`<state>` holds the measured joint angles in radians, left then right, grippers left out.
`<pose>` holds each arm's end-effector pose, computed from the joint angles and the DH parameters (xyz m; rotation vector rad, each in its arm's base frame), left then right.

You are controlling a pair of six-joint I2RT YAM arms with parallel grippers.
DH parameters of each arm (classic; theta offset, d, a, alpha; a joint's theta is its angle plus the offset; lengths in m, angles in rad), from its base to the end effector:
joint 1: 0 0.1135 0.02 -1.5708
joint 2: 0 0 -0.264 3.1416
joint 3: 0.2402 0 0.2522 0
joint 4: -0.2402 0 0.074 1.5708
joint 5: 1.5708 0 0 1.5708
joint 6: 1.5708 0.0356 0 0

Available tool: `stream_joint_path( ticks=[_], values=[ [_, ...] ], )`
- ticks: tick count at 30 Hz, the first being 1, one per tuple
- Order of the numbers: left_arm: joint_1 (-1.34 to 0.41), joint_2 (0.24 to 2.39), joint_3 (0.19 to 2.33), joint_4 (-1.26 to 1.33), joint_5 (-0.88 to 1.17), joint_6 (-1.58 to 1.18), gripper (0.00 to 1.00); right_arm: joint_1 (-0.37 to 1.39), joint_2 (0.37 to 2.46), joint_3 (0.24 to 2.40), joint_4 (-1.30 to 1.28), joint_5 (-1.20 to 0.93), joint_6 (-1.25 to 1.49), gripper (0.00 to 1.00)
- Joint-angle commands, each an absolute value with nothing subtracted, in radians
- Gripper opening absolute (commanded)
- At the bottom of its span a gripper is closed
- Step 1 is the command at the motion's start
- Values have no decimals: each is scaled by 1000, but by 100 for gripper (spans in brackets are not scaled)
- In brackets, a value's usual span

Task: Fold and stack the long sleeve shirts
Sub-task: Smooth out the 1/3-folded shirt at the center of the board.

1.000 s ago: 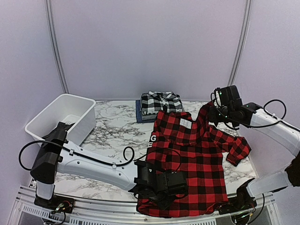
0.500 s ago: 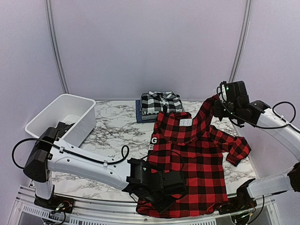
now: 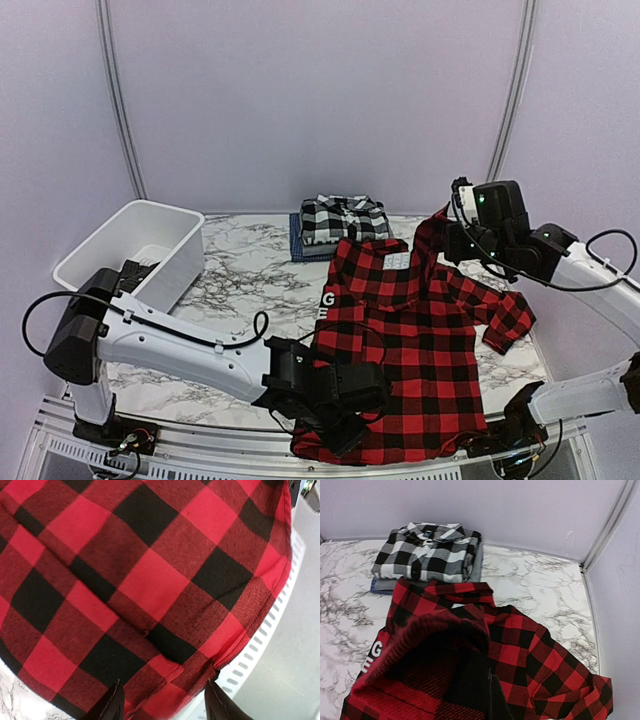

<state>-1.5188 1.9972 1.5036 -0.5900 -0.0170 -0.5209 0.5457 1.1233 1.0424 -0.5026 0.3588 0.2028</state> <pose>0.0227 -0.4240 0.1938 1.3415 2.4741 -0.5835 0.2153 0.1161 0.3324 -0.1566 2.1075 0.0587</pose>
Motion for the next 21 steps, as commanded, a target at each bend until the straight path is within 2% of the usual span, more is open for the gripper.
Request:
stream_joint_path(
  ticks=[1, 12, 21],
  values=[
    [-1445, 1840, 1430, -506, 30, -555, 57, 597, 1063, 1009, -400, 220, 137, 0],
    [-1095, 1537, 1043, -288, 138, -735, 62, 857, 1163, 902, -347, -47, 150, 0],
    [-1011, 1497, 959, -270, 175, -720, 62, 1026, 1299, 874, -445, -160, 139, 0]
  ],
)
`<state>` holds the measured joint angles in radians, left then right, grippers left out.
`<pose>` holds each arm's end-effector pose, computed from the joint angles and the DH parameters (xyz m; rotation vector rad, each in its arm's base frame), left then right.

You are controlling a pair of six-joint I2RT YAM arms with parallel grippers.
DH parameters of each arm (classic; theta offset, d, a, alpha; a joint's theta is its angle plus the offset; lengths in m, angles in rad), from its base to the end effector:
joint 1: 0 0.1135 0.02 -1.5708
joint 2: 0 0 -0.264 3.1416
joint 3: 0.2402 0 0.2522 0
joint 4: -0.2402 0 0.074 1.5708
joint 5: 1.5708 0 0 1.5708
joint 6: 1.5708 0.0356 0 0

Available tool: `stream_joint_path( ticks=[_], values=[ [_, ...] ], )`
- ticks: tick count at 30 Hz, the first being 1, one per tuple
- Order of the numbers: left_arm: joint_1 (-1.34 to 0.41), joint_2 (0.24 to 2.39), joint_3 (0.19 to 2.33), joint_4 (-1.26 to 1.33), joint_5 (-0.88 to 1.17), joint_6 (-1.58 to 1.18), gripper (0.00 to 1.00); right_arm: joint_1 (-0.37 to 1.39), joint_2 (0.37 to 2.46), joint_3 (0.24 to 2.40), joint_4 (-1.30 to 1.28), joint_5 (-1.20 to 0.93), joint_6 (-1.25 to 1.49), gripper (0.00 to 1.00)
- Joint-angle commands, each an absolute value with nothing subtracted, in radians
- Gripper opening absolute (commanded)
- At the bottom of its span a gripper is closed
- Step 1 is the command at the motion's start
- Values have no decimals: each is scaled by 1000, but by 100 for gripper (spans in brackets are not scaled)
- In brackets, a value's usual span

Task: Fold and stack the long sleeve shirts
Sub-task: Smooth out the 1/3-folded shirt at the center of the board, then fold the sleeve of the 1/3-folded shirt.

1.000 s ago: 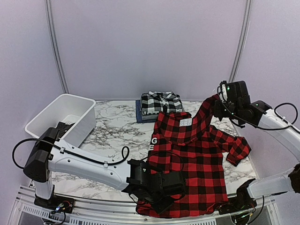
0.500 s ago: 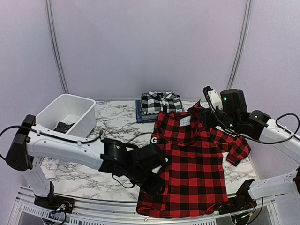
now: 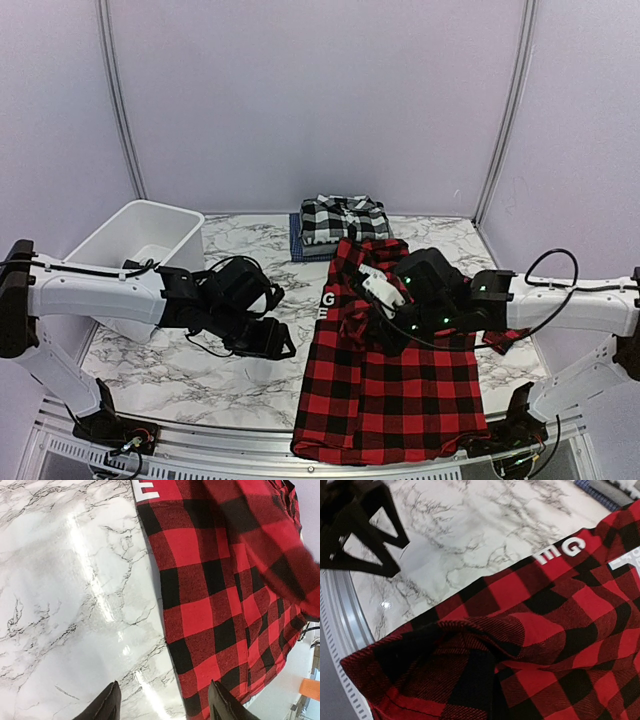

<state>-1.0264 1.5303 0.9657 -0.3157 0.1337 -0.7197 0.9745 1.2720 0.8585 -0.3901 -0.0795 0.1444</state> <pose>0.1606 -0.2745 0.2126 0.4713 2.6283 -0.8505 0.1474 0.2223 0.2435 -1.0292 2.2378 0.6105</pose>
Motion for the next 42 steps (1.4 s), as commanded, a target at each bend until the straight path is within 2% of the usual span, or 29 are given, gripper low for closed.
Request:
stream_joint_path(
  ticks=[1, 9, 13, 16, 18, 20, 24, 26, 28, 30, 36, 42],
  values=[
    [-1009, 1501, 959, -270, 179, -718, 62, 1037, 1307, 882, -469, -168, 137, 0],
    [-996, 1527, 969, -270, 205, -696, 62, 1081, 1327, 997, -736, -207, 133, 0],
    [-994, 1538, 975, -268, 207, -691, 62, 1130, 1360, 998, -755, -211, 168, 2],
    [-993, 1550, 978, -260, 212, -688, 62, 1141, 1374, 973, -691, -239, 208, 13],
    [-992, 1559, 981, -258, 216, -685, 62, 1141, 1376, 961, -654, -253, 223, 23],
    [-990, 1565, 984, -256, 218, -683, 62, 1141, 1374, 962, -649, -256, 224, 28],
    [-984, 1573, 983, -252, 218, -677, 62, 1141, 1320, 990, -629, -275, 238, 54],
    [-980, 1582, 988, -250, 219, -675, 62, 1141, 1294, 989, -601, -258, 255, 61],
    [-977, 1594, 995, -249, 221, -672, 62, 1137, 1295, 991, -601, -165, 275, 61],
    [-972, 1611, 1008, -247, 222, -666, 62, 1105, 1305, 992, -604, -83, 312, 56],
    [-928, 1686, 1091, -236, 211, -636, 61, 885, 1321, 1034, -454, 104, 315, 52],
    [-859, 1820, 1235, -229, 187, -566, 57, 619, 1467, 1117, -270, 70, 299, 48]
  ],
)
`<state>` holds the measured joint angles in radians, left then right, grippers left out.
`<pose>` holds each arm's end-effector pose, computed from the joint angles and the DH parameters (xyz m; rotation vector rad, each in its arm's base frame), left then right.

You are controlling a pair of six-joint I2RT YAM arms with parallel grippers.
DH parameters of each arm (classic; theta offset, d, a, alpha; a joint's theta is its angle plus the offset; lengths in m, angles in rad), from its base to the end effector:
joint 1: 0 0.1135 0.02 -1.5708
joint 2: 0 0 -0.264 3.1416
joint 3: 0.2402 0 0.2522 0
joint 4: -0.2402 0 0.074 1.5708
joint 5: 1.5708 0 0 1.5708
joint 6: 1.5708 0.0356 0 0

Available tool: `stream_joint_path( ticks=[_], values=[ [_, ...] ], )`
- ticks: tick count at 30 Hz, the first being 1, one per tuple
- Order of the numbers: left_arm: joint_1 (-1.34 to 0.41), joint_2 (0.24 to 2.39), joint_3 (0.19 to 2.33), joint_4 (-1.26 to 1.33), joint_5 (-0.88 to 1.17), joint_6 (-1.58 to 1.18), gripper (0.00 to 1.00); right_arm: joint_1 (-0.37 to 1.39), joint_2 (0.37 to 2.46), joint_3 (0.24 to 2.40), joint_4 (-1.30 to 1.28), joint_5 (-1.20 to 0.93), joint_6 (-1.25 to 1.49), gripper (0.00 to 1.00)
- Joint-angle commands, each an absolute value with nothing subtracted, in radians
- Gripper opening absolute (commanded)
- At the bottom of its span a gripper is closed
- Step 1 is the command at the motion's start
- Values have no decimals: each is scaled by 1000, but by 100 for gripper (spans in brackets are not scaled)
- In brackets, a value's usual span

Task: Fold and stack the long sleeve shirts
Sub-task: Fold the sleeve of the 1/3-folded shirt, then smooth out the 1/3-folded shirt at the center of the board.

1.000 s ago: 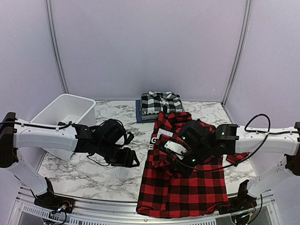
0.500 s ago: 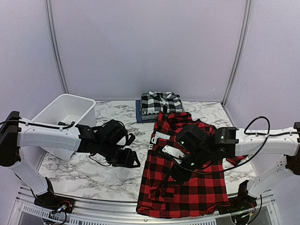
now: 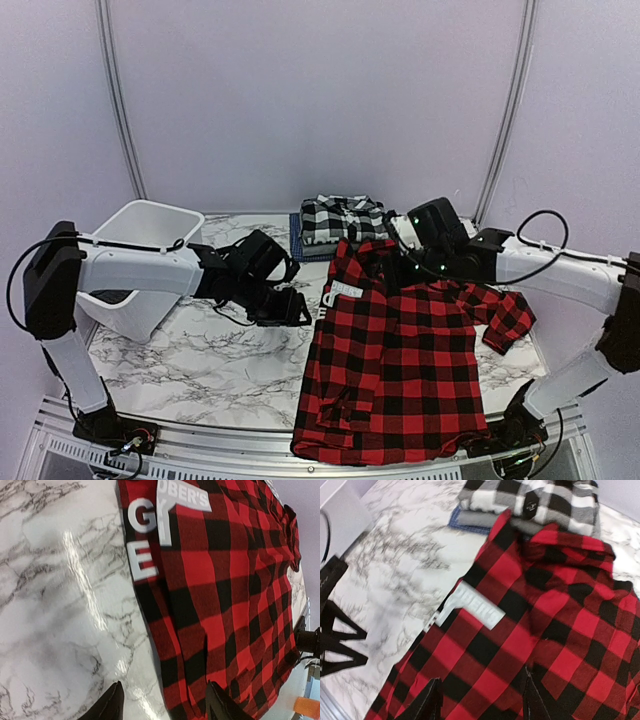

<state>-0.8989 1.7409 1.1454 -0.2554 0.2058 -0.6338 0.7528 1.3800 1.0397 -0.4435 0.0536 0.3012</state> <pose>0.2264 -0.2964 0.2041 0.4476 2.5860 -0.8796 0.2191 0.2027 0.2702 -0.5110 2.3438 0.4453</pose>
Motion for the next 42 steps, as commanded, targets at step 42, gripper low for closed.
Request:
stream_joint_path(
  ticks=[42],
  values=[
    [-664, 2356, 1863, -188, 330, -459, 53, 343, 1939, 1407, -56, -290, 223, 52]
  ],
)
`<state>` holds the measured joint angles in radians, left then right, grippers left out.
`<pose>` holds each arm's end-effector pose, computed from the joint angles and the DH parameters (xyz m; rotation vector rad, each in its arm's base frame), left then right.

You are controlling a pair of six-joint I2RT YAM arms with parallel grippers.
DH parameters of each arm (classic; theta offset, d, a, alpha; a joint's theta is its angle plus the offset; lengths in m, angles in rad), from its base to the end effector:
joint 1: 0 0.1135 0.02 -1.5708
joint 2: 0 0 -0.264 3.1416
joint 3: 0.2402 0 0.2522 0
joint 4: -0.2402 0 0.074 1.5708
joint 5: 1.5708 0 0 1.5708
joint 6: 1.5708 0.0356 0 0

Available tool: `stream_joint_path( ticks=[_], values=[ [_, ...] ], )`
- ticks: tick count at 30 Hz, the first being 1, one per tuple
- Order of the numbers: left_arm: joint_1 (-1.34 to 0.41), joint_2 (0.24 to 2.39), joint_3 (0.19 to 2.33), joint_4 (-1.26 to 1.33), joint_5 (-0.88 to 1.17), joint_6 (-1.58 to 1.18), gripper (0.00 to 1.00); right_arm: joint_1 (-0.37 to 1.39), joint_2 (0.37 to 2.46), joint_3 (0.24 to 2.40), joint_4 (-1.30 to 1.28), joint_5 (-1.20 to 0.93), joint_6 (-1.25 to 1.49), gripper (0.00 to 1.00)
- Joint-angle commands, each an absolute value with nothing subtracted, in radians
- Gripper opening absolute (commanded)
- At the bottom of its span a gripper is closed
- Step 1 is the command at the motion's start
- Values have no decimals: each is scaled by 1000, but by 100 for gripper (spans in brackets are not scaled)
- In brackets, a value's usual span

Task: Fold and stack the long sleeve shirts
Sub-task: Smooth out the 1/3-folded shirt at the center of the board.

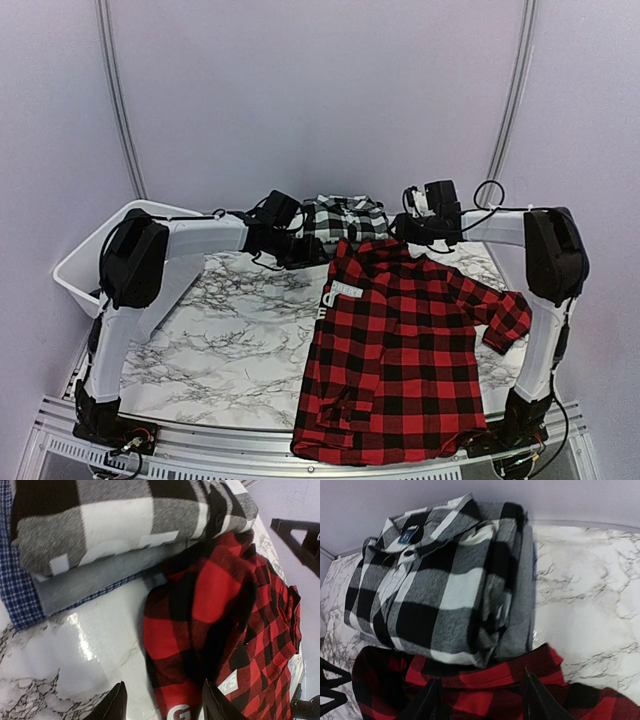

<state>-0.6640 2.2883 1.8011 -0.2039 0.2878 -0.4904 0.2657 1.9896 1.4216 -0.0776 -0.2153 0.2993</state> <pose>0.4044 -0.3293 0.1818 0.3708 2.3749 -0.9070 0.4351 0.1263 0.2080 -0.0835 2.2532 0.5466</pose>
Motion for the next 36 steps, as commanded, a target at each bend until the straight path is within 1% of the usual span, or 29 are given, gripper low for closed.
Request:
stream_joint_path(
  ticks=[1, 7, 12, 15, 20, 22, 24, 28, 31, 36],
  values=[
    [-664, 2367, 1877, -189, 332, -459, 53, 365, 1946, 1419, -70, -306, 196, 54],
    [-664, 2368, 1887, -189, 318, -462, 52, 432, 2028, 1527, -131, -370, 139, 58],
    [-663, 2351, 1869, -189, 304, -463, 52, 465, 2123, 1640, -220, -364, 122, 58],
    [-663, 2346, 1858, -190, 308, -465, 51, 470, 2165, 1696, -259, -331, 130, 57],
    [-662, 2306, 1812, -190, 296, -457, 51, 470, 2200, 1777, -325, -260, 134, 52],
    [-663, 2291, 1791, -190, 288, -451, 51, 470, 2201, 1784, -330, -268, 137, 48],
    [-663, 2279, 1774, -190, 283, -447, 51, 472, 2203, 1785, -335, -280, 141, 40],
    [-663, 2269, 1758, -190, 281, -444, 51, 481, 2203, 1783, -337, -309, 141, 18],
    [-663, 2262, 1743, -190, 287, -444, 51, 486, 2192, 1788, -338, -294, 143, 0],
    [-663, 2255, 1720, -190, 309, -444, 51, 486, 2143, 1788, -297, -168, 167, 0]
  ],
)
